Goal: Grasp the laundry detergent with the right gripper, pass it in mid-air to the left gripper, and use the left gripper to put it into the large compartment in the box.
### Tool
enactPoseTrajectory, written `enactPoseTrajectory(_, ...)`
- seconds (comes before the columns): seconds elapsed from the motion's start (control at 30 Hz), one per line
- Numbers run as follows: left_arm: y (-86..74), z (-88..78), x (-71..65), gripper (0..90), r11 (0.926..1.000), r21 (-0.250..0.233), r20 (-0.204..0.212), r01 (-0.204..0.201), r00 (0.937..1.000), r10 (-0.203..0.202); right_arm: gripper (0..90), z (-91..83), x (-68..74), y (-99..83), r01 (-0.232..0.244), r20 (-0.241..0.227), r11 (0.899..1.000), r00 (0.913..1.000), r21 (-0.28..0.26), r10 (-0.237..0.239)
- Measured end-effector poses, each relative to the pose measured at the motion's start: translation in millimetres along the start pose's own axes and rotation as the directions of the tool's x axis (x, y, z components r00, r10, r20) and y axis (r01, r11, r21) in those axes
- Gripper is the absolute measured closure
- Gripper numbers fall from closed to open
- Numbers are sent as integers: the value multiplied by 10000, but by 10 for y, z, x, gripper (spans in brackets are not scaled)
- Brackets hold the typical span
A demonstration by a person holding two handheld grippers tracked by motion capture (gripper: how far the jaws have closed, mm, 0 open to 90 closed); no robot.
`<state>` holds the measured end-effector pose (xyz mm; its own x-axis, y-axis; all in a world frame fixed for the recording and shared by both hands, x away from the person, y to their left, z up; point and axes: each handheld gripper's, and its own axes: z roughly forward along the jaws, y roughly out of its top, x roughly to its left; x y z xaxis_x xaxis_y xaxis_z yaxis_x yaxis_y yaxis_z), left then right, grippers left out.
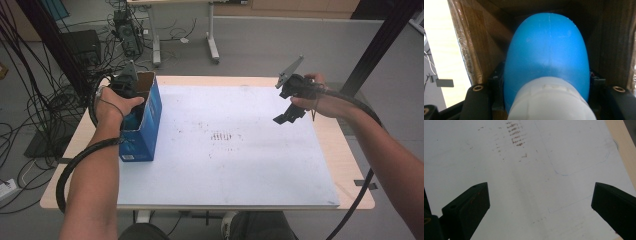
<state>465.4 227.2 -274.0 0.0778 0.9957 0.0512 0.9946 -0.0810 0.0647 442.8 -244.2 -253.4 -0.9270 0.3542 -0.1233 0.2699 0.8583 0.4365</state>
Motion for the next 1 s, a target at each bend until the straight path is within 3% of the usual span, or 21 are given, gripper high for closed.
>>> enactPoseTrajectory(1.0,5,1,-2,373,10000,7,-18,-4,10000,4,18,-32,1,26,57,85,10000,9999,-39,-57)
